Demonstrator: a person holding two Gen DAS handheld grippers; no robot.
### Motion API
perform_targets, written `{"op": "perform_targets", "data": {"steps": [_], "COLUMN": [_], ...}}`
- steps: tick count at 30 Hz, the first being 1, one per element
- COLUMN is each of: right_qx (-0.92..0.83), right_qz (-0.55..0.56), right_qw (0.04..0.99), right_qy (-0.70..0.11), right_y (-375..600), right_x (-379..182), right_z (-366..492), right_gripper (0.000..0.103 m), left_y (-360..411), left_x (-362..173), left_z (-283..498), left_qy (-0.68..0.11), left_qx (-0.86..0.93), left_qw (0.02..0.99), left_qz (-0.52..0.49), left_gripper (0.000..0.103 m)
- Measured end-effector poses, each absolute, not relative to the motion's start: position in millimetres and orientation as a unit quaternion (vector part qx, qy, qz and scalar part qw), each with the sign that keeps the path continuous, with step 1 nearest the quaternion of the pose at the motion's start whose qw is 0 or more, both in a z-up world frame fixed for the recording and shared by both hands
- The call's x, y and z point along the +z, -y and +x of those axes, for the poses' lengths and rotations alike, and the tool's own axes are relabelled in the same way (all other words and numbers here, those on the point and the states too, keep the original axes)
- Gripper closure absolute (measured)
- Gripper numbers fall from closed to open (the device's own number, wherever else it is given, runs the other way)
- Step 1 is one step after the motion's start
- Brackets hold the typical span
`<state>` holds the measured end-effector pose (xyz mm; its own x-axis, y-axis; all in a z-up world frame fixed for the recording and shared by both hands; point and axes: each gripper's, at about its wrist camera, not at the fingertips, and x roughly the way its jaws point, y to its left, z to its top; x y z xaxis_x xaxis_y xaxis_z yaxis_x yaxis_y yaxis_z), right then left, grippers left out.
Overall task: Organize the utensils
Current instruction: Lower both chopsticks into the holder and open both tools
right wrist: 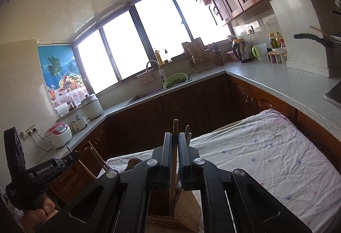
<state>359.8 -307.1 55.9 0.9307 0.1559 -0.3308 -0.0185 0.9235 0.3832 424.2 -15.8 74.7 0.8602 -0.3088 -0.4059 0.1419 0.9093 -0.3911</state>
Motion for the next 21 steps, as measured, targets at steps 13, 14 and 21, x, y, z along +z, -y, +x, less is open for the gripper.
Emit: {"op": "perform_targets", "data": {"steps": [13, 14, 21], "right_qx": [0.042, 0.042, 0.048], "right_qz": [0.206, 0.208, 0.207], "right_qw": [0.958, 0.958, 0.955], "right_qy": [-0.193, -0.195, -0.209], "right_y": [308, 308, 309], "right_x": [54, 54, 55], "right_z": [363, 365, 374], "right_gripper": [0.098, 0.098, 0.098], "left_y": [16, 17, 23], "left_x": [77, 78, 75], "left_z": [431, 432, 437], "left_qy": [-0.253, -0.252, -0.264], "left_qx": [-0.123, -0.122, -0.124], "left_qw": [0.945, 0.945, 0.944], "left_qz": [-0.167, -0.166, -0.156], "left_gripper": [0.098, 0.098, 0.097]}}
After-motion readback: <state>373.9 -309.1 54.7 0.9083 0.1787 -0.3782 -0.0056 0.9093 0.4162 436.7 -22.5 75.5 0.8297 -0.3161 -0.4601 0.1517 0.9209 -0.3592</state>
